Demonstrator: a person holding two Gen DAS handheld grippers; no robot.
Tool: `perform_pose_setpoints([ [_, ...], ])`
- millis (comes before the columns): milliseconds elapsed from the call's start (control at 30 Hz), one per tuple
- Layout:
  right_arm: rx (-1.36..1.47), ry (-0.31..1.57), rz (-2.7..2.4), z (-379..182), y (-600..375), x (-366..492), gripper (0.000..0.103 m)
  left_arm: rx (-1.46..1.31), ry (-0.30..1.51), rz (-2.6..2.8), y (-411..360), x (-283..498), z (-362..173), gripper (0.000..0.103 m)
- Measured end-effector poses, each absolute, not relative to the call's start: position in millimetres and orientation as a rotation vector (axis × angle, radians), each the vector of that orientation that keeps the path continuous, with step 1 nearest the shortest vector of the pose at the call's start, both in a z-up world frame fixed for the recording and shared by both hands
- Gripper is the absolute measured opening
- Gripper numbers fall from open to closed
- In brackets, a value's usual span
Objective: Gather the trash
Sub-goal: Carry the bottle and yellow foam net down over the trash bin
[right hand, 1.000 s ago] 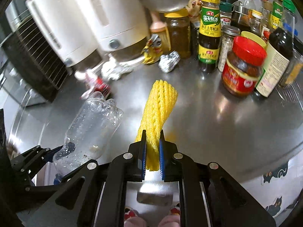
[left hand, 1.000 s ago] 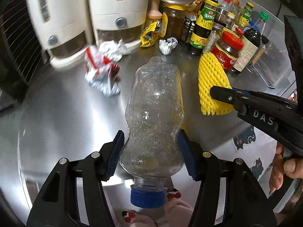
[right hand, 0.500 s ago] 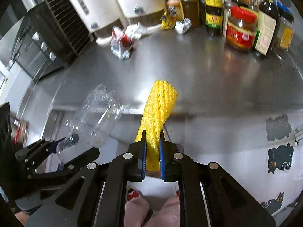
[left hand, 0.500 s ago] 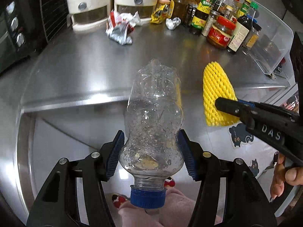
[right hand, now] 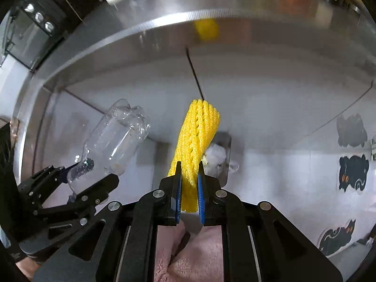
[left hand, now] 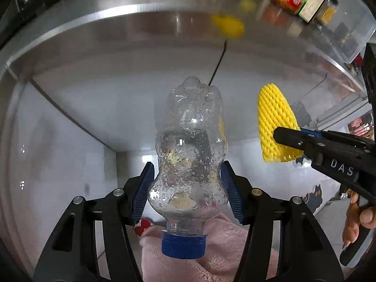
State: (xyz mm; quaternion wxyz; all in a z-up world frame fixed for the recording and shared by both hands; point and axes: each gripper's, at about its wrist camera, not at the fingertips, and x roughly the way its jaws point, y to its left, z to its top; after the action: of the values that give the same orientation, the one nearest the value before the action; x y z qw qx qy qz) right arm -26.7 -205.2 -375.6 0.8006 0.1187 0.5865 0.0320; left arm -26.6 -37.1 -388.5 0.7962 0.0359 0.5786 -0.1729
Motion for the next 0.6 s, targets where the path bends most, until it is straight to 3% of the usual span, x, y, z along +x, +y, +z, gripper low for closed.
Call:
perform_pose_setpoints([
  [600, 0.327, 1.462, 0.055, -497.6, -215.3, 27.5, 0.014, 0.112, 1.395, -0.314, -62.4, 16.2, -501.3, 0.056],
])
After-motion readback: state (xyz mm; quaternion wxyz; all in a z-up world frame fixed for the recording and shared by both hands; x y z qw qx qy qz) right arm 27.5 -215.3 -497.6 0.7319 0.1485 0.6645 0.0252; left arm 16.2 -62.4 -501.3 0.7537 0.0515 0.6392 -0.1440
